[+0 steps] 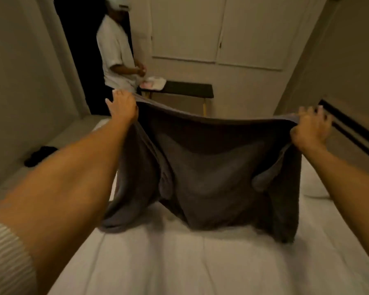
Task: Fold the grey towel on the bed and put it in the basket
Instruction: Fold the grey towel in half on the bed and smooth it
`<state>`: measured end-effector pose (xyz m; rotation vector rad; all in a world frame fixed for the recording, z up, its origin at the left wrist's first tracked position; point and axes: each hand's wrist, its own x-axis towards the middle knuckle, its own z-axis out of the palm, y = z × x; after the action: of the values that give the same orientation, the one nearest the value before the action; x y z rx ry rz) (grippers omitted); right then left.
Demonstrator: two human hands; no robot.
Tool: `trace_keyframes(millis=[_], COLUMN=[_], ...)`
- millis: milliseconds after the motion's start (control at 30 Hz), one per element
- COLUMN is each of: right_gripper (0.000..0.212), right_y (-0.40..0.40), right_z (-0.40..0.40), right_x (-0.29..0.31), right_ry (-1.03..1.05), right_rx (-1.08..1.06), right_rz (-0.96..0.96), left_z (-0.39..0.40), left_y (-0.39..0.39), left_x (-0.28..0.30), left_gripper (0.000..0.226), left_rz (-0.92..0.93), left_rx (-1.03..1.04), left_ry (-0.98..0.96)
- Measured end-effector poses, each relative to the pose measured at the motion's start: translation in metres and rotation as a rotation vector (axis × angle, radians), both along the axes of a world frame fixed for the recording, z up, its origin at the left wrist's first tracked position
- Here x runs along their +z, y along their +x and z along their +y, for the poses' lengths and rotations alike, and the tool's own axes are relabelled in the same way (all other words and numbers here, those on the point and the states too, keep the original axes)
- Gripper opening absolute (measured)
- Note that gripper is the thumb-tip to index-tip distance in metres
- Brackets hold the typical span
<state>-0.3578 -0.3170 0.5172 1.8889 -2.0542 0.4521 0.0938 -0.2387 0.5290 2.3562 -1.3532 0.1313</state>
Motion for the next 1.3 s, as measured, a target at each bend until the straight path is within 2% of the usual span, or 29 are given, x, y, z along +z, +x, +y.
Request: trace_keyframes(millis=[100, 200, 300, 400, 500, 633, 733, 800, 867, 1067, 1167, 1300], right_gripper=[0.065, 0.066, 0.063, 0.056, 0.056, 0.063, 0.064, 0.063, 0.065, 0.063, 0.067, 0.071], right_y=[-0.014, -0.014, -0.012, -0.021, -0.033, -0.035, -0.036, -0.040, -0.046, -0.052, -0.060, -0.065], right_z=[0.004, 0.020, 0.038, 0.057, 0.077, 0.102, 0.124, 0.138, 0.155, 0.234, 0.272, 0.307], right_x=[0.099, 0.158, 0.177, 0.160, 0.118, 0.040, -0.028, -0.079, -0.140, -0.326, -0.387, -0.438], right_ry=[-0.199, -0.317, -0.337, -0.271, -0.169, -0.014, 0.063, 0.077, 0.178, 0.490, 0.659, 0.801], right_rx=[-0.050, -0.026, -0.043, -0.122, -0.165, -0.136, -0.064, 0.047, 0.111, 0.134, 0.130, 0.137], right_rz=[-0.086, -0.053, -0.024, 0.019, 0.051, 0.161, 0.204, 0.166, 0.182, 0.085, 0.112, 0.141], left_z=[0.005, 0.021, 0.040, 0.062, 0.086, 0.113, 0.136, 0.152, 0.171, 0.244, 0.277, 0.312], left_y=[0.022, 0.035, 0.054, 0.081, 0.102, 0.107, 0.106, 0.107, 0.106, 0.090, 0.084, 0.069], left_x=[0.101, 0.160, 0.179, 0.156, 0.101, 0.014, -0.060, -0.116, -0.179, -0.357, -0.416, -0.468], left_gripper=[0.062, 0.066, 0.069, 0.074, 0.069, 0.053, 0.057, 0.057, 0.058, 0.058, 0.057, 0.065], left_rz=[-0.045, -0.142, -0.169, -0.193, -0.178, -0.164, -0.086, -0.034, 0.038, 0.178, 0.191, 0.186], left_rx=[0.036, 0.023, 0.039, 0.088, 0.106, -0.012, -0.062, -0.110, -0.176, -0.221, -0.268, -0.291], left_ry=[-0.177, -0.277, -0.280, -0.173, -0.035, 0.076, 0.173, 0.198, 0.259, 0.526, 0.647, 0.741])
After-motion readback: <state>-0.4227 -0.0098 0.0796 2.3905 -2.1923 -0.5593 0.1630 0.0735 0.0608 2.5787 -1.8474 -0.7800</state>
